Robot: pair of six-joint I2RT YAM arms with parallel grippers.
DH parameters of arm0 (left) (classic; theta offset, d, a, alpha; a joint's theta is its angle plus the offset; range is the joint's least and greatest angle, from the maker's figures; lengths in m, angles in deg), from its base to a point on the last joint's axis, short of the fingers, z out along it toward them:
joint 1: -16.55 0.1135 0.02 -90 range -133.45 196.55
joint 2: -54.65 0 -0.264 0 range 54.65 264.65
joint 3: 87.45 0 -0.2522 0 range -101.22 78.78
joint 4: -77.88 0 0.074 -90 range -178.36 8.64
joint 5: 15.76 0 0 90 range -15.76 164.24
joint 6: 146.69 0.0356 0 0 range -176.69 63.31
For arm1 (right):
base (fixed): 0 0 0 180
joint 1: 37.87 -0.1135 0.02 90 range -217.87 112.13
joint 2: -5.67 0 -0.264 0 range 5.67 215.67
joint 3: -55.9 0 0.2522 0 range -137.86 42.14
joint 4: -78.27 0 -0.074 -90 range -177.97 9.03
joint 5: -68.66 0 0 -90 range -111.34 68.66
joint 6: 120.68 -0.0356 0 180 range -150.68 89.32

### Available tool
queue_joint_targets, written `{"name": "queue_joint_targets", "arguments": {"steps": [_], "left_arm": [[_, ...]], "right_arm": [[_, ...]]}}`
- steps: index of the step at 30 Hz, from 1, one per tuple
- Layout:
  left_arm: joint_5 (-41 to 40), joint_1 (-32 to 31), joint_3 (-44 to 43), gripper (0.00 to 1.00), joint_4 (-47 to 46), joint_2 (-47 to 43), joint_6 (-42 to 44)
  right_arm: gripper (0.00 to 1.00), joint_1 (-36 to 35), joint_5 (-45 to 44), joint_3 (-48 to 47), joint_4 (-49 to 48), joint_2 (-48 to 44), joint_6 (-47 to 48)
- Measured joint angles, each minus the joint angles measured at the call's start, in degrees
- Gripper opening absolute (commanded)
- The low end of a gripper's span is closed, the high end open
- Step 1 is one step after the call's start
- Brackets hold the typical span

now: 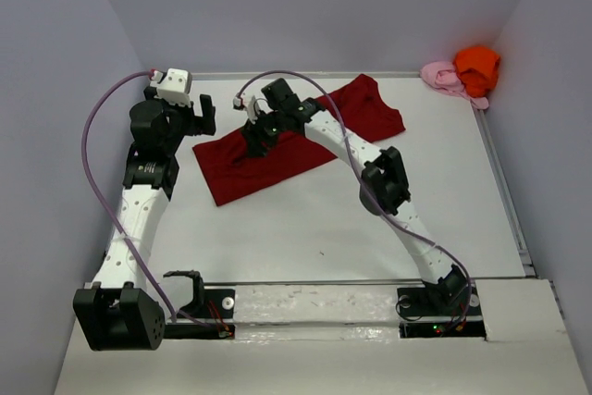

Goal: Fold and stack the t-shirts
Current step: Fold the tshirt

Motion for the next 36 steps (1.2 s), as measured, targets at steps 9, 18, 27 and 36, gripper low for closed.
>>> {"name": "queue_joint_targets", "arguments": {"steps": [9, 18, 27, 36], "left_arm": [[0.98, 0.02, 0.0, 0.99, -0.02, 0.22, 0.07], [2.08, 0.04, -0.02, 0.99, 0.11, 0.22, 0.07], [2.54, 0.04, -0.02, 0.99, 0.15, 0.22, 0.09], [2.6, 1.44, -0.02, 0.99, 0.15, 0.22, 0.15]], "right_arm": [[0.63, -4.61, 4.59, -11.56, 0.13, 4.07, 0.98], [0.63, -4.55, 13.57, -18.23, 0.17, 15.47, -0.2], [0.6, -4.81, 19.82, -18.53, -0.76, 19.58, -2.99], [0.58, -5.07, 21.92, 18.51, -5.2, -0.13, -0.63]]}}
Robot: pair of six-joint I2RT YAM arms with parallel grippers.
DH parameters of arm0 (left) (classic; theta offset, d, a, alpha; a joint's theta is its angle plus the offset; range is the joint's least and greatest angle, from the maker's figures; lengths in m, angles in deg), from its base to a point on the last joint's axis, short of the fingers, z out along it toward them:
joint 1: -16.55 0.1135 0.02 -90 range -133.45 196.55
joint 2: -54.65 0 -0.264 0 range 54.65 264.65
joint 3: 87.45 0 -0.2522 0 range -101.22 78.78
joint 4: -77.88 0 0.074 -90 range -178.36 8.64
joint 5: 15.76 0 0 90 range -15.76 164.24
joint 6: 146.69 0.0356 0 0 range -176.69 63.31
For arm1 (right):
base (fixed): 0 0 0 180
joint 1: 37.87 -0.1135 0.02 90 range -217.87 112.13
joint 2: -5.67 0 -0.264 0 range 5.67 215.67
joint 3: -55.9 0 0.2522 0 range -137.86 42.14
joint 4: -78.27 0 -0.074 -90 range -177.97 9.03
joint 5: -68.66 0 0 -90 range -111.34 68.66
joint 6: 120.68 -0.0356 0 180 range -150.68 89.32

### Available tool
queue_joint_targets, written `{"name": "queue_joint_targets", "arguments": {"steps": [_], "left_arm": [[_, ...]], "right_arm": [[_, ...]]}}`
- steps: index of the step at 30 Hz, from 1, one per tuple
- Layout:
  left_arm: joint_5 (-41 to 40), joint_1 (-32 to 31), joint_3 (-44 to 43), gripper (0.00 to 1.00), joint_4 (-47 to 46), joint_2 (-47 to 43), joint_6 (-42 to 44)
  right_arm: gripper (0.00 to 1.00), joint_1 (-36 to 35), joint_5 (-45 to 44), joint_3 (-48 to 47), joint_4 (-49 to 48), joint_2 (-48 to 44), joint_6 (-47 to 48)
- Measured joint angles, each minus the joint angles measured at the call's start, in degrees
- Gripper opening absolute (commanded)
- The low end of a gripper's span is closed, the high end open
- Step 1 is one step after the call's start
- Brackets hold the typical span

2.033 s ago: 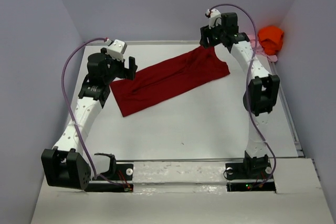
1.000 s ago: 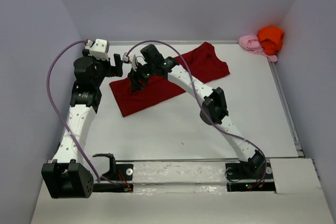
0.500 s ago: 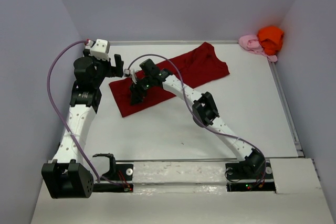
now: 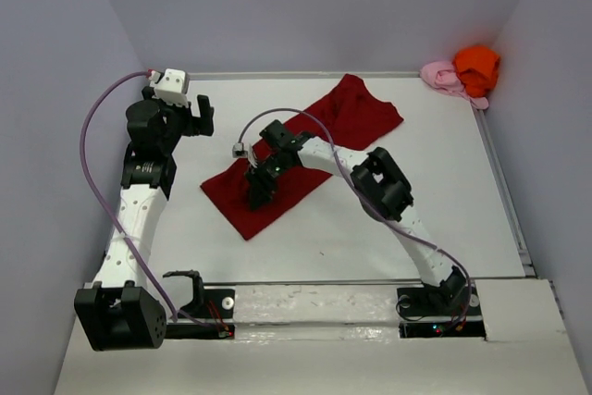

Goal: Fold and stack the t-shirts
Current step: Fold the tshirt

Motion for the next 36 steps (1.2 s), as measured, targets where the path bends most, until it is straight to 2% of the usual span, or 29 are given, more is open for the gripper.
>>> {"name": "queue_joint_targets", "arguments": {"steps": [3, 7, 18, 27, 32, 36], "left_arm": [[0.15, 0.0, 0.0, 0.99, 0.0, 0.02, 0.0], [0.17, 0.0, 0.0, 0.99, 0.04, 0.37, -0.02], [0.83, 0.04, 0.0, 0.99, 0.31, 4.57, -0.42], [1.92, 0.04, 0.0, 0.99, 0.5, 5.07, -0.63], [2.91, 0.07, 0.0, 0.99, 0.5, 5.07, -0.87], [3.34, 0.07, 0.0, 0.99, 0.5, 5.07, -0.96]], "right_arm": [[0.58, -0.26, -3.63, 17.4, -1.01, -11.06, 2.01], [0.58, 0.2, -7.69, 30.6, -0.59, -20.04, 3.67], [0.57, 8.94, -15.54, 49.4, 5.05, -34.49, 8.55], [0.58, 13.84, -20.13, 51.39, 14.71, -37.68, 10.32], [0.58, 13.81, -21.0, 42.56, 18.97, -35.01, 9.49], [0.59, 14.01, -22.73, 29.88, 20.0, -34.67, 8.52]]}}
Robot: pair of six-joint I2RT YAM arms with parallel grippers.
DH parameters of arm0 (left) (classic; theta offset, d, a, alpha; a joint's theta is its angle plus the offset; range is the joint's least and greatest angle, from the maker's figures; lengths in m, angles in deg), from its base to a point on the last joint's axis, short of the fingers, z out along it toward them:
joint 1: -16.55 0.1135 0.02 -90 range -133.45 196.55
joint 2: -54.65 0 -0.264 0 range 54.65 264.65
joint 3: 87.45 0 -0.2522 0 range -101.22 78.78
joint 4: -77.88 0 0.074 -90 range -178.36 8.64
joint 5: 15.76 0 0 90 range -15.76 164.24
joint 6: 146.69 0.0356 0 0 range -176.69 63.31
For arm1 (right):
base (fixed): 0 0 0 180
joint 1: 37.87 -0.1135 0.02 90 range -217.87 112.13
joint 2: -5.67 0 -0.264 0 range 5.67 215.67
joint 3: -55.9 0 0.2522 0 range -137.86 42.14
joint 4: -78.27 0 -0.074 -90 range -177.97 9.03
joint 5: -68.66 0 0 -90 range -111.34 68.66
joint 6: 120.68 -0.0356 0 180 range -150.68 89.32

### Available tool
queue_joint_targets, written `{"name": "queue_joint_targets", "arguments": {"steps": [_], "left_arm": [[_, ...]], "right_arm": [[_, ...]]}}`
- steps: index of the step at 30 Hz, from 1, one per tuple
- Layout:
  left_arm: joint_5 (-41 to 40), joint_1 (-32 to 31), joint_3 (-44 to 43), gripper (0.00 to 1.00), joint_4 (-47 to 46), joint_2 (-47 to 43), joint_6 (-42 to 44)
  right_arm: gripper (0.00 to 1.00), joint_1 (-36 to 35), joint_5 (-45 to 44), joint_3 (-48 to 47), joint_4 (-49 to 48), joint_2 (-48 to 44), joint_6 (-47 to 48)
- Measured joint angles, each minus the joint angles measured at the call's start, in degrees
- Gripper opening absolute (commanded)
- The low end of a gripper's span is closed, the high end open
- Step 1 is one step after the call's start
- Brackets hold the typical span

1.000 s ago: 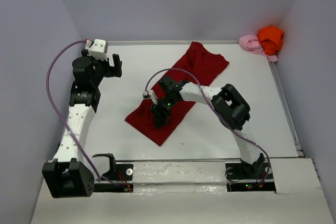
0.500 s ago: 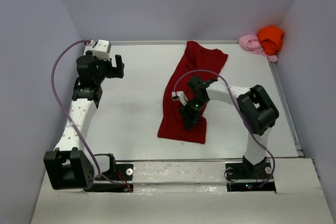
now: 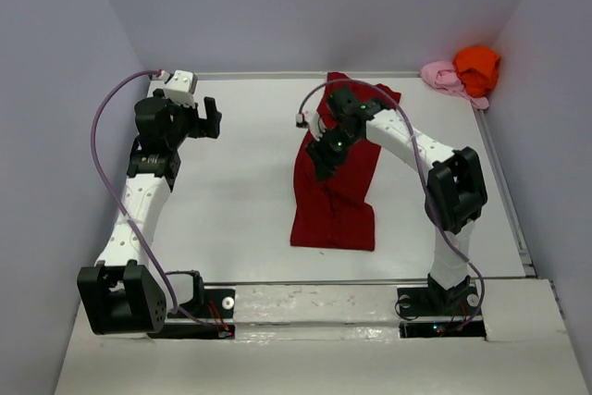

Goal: Fold and stack the t-shirts
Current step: Fold the tshirt

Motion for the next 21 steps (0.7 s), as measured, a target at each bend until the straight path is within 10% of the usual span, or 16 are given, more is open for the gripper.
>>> {"name": "queue_joint_targets", "arguments": {"steps": [12, 21], "left_arm": [[0.44, 0.0, 0.0, 0.99, 0.0, 0.0, -0.04], [0.2, 0.0, 0.0, 0.99, 0.0, 0.15, -0.02]], "right_arm": [[0.58, 12.09, -10.99, -30.16, -17.29, 9.92, -9.01], [0.59, 21.53, -18.34, -31.56, -20.31, 26.32, -7.91]]}}
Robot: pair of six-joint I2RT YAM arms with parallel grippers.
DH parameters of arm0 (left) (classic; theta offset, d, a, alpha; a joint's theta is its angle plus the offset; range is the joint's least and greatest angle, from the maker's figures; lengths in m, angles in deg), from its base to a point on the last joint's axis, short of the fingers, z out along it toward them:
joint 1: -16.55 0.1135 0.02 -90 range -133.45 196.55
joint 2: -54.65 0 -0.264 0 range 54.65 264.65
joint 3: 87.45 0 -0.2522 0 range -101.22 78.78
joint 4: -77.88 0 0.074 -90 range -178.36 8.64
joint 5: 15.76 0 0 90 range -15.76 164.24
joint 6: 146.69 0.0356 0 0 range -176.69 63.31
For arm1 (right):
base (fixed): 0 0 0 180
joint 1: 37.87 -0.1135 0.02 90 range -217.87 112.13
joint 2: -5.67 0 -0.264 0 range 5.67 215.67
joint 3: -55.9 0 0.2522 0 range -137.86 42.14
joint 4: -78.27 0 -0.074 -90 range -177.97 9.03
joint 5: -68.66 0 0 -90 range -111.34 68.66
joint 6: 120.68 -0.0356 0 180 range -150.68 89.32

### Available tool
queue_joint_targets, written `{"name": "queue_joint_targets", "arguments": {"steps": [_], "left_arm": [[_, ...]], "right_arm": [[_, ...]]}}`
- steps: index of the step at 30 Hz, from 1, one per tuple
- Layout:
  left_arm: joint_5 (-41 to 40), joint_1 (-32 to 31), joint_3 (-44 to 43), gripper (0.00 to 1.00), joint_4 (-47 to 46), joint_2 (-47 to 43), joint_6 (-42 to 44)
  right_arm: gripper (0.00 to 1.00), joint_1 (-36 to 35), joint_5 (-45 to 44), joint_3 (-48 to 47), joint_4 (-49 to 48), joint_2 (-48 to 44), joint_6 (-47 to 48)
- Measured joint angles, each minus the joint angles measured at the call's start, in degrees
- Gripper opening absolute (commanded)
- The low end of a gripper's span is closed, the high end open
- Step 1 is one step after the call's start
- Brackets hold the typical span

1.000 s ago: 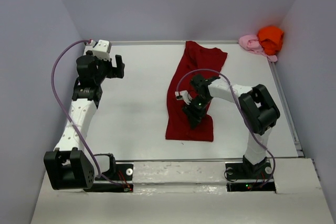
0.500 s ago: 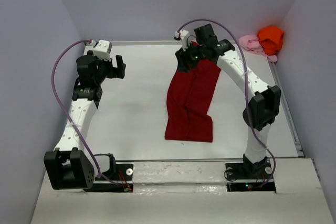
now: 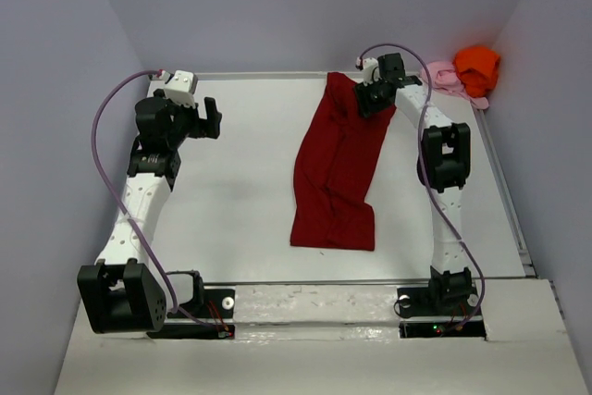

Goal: Fold and stack the t-shirts
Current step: Fold the tshirt

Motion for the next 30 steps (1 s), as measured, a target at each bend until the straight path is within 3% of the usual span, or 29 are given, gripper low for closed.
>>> {"name": "queue_joint_targets", "arguments": {"steps": [10, 19, 30], "left_arm": [[-0.13, 0.0, 0.0, 0.99, 0.02, 1.22, 0.02], [0.04, 0.0, 0.0, 0.99, 0.2, 1.2, 0.0], [1.77, 0.0, 0.0, 0.99, 0.46, 1.11, -0.02]], "right_arm": [[0.61, -0.55, 0.31, -1.62, 0.0, 2.82, 1.22], [0.64, -0.92, 3.41, -18.14, 4.9, 14.12, 0.5], [0.64, -0.83, 10.71, -16.11, -0.52, 13.99, -1.16]]}}
